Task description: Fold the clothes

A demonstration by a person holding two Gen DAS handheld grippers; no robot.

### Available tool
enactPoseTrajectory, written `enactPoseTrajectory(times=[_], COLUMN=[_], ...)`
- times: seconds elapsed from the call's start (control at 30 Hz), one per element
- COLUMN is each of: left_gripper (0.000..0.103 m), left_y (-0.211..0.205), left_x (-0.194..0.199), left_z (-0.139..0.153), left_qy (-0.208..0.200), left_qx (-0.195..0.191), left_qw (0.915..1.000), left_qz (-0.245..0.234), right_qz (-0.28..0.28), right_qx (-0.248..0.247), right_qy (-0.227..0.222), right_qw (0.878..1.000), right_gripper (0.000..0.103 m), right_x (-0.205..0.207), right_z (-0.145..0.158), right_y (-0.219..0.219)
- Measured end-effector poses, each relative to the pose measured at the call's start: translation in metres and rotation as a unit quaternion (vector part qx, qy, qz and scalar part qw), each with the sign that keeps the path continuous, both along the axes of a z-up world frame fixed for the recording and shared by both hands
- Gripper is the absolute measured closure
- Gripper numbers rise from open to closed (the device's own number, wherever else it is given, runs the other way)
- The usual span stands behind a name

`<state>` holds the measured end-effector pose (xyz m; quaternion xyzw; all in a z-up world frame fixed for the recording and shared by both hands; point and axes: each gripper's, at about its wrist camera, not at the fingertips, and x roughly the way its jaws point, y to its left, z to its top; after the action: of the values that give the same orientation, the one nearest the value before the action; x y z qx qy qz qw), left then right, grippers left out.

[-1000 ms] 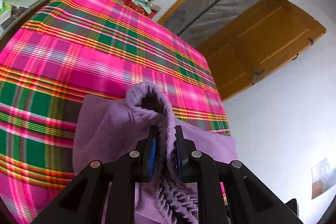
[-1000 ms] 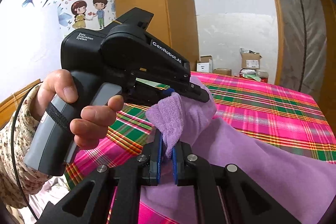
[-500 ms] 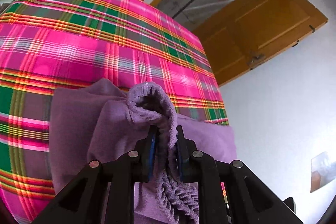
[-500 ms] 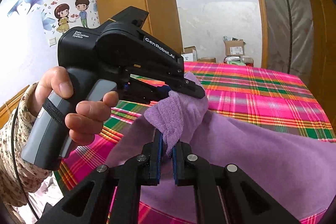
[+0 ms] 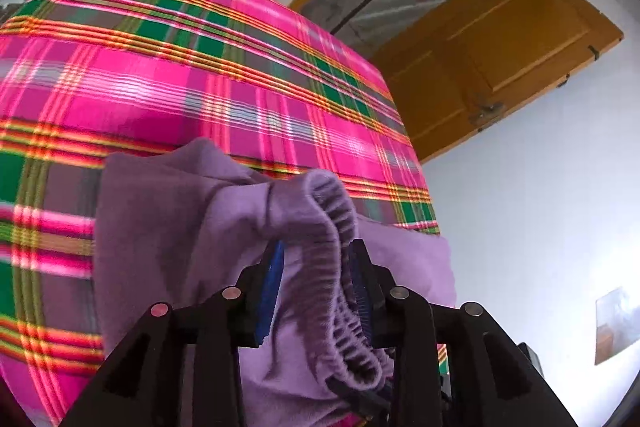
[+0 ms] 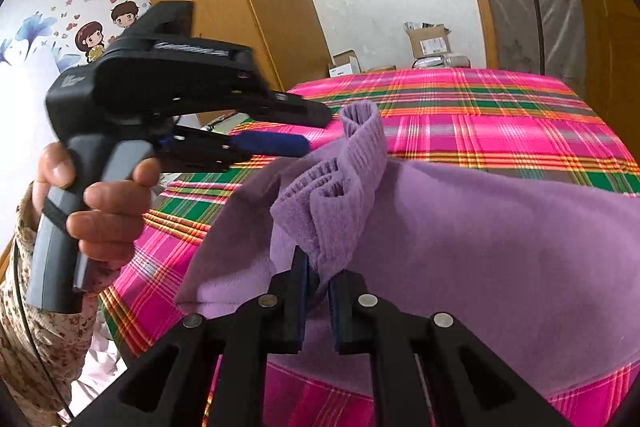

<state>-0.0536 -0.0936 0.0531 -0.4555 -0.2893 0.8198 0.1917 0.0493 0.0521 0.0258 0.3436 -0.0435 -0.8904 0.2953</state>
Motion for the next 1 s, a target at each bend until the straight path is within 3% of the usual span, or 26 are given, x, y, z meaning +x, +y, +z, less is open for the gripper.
enactPoseTrajectory(times=[0.23, 0.43, 0.5, 0.7, 0.8, 1.0], left_gripper=[0.068, 0.068, 0.068, 0.068, 0.068, 0.068], left_y=[-0.032, -0.052, -0.056, -0.060, -0.059, -0.055], left_x=[0.037, 0.064, 0.070, 0.084, 0.089, 0.097], left_z=[-0.003, -0.017, -0.023, -0.036, -0.038, -0.042], left_qy=[0.014, 0.008, 0.001, -0.015, -0.016, -0.025], left_qx=[0.004, 0.005, 0.007, 0.020, 0.021, 0.018], left_qw=[0.9980, 0.9944, 0.9936, 0.9918, 0.9917, 0.9921], left_qz=[0.062, 0.106, 0.113, 0.125, 0.126, 0.121], right_qz=[-0.017, -0.036, -0.045, -0.087, -0.074, -0.013], right_qx=[-0.015, -0.037, -0.044, -0.051, -0.052, -0.045], right_qy=[-0.028, -0.053, -0.054, -0.021, -0.005, -0.070], right_qw=[0.999, 0.997, 0.997, 0.995, 0.996, 0.996], right_gripper=[0.092, 0.078, 0.072, 0.070, 0.070, 0.070], right_x=[-0.001, -0.004, -0.005, 0.002, -0.001, -0.028], right_z=[-0.007, -0.010, -0.008, 0.006, 0.013, -0.001], right_y=[0.015, 0.037, 0.045, 0.071, 0.071, 0.049])
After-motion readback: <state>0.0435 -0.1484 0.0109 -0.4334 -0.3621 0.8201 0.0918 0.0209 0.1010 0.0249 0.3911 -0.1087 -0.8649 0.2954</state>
